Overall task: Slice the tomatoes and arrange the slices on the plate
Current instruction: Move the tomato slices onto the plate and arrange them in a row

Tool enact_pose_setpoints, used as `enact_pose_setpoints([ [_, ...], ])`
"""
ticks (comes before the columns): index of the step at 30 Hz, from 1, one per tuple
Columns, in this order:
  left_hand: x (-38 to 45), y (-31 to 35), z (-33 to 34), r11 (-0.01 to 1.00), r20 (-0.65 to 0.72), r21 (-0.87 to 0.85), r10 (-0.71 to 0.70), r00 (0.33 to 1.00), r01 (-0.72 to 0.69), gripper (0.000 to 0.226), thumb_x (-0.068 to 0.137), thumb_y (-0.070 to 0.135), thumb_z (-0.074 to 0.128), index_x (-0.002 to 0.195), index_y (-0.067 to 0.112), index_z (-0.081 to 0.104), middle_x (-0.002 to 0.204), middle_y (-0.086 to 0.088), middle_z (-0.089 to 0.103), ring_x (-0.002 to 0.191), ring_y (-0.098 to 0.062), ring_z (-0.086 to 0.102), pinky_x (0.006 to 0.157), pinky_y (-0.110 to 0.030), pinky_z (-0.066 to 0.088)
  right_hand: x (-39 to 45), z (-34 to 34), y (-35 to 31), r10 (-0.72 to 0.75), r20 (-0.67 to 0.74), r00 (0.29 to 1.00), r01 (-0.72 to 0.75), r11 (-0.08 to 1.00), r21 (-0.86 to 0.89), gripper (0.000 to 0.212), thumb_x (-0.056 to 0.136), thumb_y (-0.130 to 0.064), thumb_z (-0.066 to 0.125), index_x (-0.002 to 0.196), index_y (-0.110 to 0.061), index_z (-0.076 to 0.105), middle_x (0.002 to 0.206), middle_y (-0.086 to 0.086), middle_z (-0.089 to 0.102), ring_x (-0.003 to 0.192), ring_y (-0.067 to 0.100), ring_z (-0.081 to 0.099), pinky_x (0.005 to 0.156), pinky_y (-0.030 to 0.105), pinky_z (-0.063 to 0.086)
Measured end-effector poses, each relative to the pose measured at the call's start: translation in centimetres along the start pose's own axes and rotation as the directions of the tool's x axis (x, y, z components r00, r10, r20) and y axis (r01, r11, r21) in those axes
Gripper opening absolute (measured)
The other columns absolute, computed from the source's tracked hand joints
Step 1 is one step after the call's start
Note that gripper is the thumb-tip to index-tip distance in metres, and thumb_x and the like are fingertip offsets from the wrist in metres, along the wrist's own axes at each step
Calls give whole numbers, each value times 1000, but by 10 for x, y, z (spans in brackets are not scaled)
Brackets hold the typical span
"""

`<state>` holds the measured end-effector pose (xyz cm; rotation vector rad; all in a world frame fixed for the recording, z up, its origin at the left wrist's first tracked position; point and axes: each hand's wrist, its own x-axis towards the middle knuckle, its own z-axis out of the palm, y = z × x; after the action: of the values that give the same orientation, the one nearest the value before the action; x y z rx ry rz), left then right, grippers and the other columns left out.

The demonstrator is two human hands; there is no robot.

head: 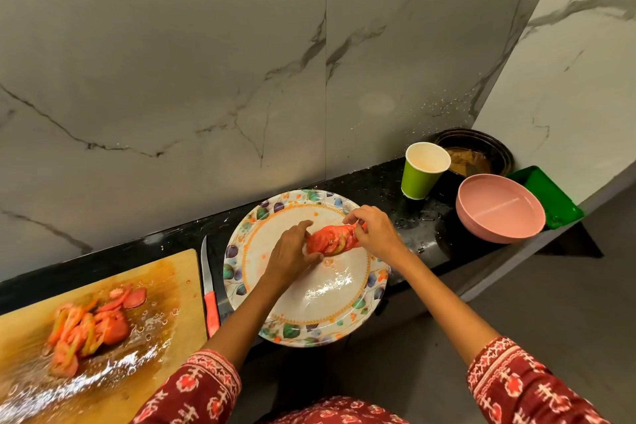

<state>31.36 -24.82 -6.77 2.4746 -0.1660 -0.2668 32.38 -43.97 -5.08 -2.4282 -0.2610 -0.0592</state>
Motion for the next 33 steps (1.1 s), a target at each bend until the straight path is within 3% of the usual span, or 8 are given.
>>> enact_pose_setpoints([
  [4,4,3,-2,999,9,-22,36,999,-36,69,79,27,71,138,19,36,130,-9,52,112,-21,53,97,-33,44,0,1,-1,16,7,1000,-16,1000,-14,24,83,4,53,97,-7,69,98,9,64,95,21,53,81,30,43],
  [8,3,1,-5,998,9,-40,42,999,-41,79,74,24,77,139,20,34,132,-8,50,116,-23,50,98,-34,43,-1,1,-4,14,-9,1000,-14,1000,-6,25,83,5,52,97,-7,69,97,8,64,92,19,53,79,28,43],
  [11,-4,-9,-10,998,-52,-30,55,997,-56,81,71,25,79,139,20,35,133,-7,50,117,-23,48,96,-33,43,-2,4,-9,2,-30,1000,-2,1000,1,27,81,7,51,97,-6,68,97,8,65,91,20,54,78,29,44],
  [17,-35,-41,-31,995,-213,-89,15,977,-35,62,78,26,73,132,19,44,120,-2,58,102,-16,54,84,-31,46,-2,24,-31,-41,-90,995,44,998,37,29,82,10,50,101,-4,66,97,11,66,92,19,58,82,28,48],
  [21,-71,-75,-62,992,-320,-122,-54,946,15,47,82,18,69,125,19,51,111,1,61,93,-13,56,79,-29,49,2,56,-76,-120,-18,993,121,991,64,28,84,7,51,106,-3,64,96,12,65,90,20,57,78,22,45],
  [24,-98,-103,-86,989,-374,-126,-125,919,83,41,83,14,66,123,16,54,108,1,62,91,-10,55,78,-25,48,7,83,-112,-213,48,976,207,974,96,26,82,6,54,104,-3,64,91,12,65,84,22,58,76,28,46],
  [30,-152,-167,-138,969,-473,-147,-247,846,201,35,87,17,62,121,14,56,110,-2,62,96,-13,56,84,-32,51,17,131,-189,-334,150,930,312,938,153,25,83,1,55,105,-6,64,89,9,64,81,20,57,72,31,47],
  [33,-180,-200,-162,945,-528,-202,-327,784,258,31,86,14,63,116,11,59,105,-7,64,93,-15,57,78,-30,50,12,155,-213,-361,231,903,337,931,137,25,83,-2,55,106,-6,63,89,8,64,82,21,58,74,35,47],
])
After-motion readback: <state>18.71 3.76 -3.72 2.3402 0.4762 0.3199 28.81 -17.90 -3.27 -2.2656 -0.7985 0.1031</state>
